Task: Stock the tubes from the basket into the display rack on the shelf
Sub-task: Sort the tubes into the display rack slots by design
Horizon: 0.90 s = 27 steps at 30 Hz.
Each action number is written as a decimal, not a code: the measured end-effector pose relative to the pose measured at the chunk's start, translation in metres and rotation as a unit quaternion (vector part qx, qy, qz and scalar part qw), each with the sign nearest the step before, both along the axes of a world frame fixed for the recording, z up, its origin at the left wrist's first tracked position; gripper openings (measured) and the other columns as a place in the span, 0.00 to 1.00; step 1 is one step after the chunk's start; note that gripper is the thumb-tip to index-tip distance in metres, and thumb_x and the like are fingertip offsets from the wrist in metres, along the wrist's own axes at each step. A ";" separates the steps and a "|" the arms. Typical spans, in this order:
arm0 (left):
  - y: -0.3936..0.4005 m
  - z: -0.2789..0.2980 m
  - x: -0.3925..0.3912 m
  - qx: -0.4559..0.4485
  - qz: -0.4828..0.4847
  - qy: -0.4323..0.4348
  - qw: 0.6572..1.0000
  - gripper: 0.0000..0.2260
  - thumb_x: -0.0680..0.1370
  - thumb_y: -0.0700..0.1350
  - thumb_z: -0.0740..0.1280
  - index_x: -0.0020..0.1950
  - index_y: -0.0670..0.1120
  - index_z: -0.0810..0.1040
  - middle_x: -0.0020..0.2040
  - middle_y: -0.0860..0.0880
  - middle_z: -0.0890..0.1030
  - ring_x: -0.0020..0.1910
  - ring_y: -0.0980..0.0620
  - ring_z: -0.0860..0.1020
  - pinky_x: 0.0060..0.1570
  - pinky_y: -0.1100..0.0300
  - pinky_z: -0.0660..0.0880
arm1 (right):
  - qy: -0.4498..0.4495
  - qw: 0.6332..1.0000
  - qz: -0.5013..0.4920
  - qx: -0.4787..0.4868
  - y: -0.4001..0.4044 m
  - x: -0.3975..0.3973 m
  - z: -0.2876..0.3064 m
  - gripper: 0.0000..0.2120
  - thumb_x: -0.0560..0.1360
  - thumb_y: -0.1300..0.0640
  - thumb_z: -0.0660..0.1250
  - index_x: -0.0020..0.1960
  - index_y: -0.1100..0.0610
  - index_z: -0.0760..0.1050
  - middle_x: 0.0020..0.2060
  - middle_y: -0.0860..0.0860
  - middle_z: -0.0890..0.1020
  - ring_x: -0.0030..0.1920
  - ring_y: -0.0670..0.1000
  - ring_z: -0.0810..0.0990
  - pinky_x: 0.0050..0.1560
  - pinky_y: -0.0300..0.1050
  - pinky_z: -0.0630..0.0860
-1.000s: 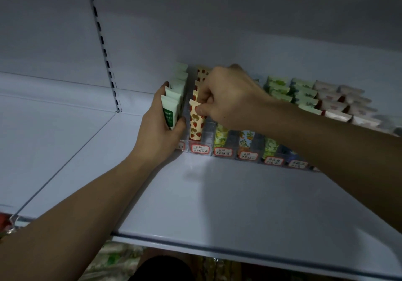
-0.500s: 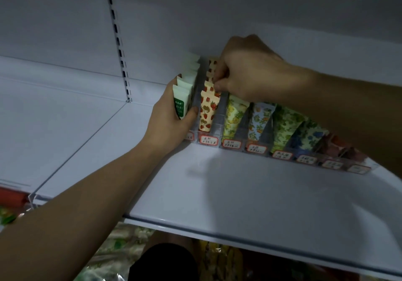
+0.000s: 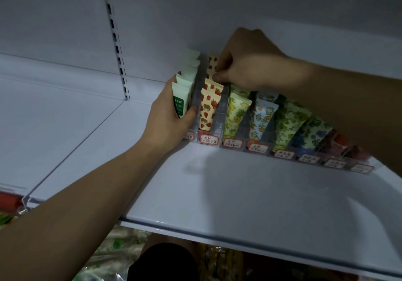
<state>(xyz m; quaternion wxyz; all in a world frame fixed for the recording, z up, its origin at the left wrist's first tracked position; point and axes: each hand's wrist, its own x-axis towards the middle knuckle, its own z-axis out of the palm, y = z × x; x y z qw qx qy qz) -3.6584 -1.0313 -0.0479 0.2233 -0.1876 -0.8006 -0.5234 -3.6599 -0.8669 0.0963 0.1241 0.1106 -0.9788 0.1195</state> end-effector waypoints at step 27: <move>0.001 0.002 0.001 0.003 0.006 -0.003 1.000 0.21 0.79 0.46 0.70 0.71 0.48 0.70 0.61 0.56 0.80 0.56 0.63 0.78 0.49 0.76 0.74 | 0.074 0.996 -0.017 -0.047 0.010 -0.039 -0.004 0.06 0.73 0.60 0.75 0.50 0.59 0.84 0.45 0.52 0.84 0.41 0.45 0.81 0.35 0.27 0.71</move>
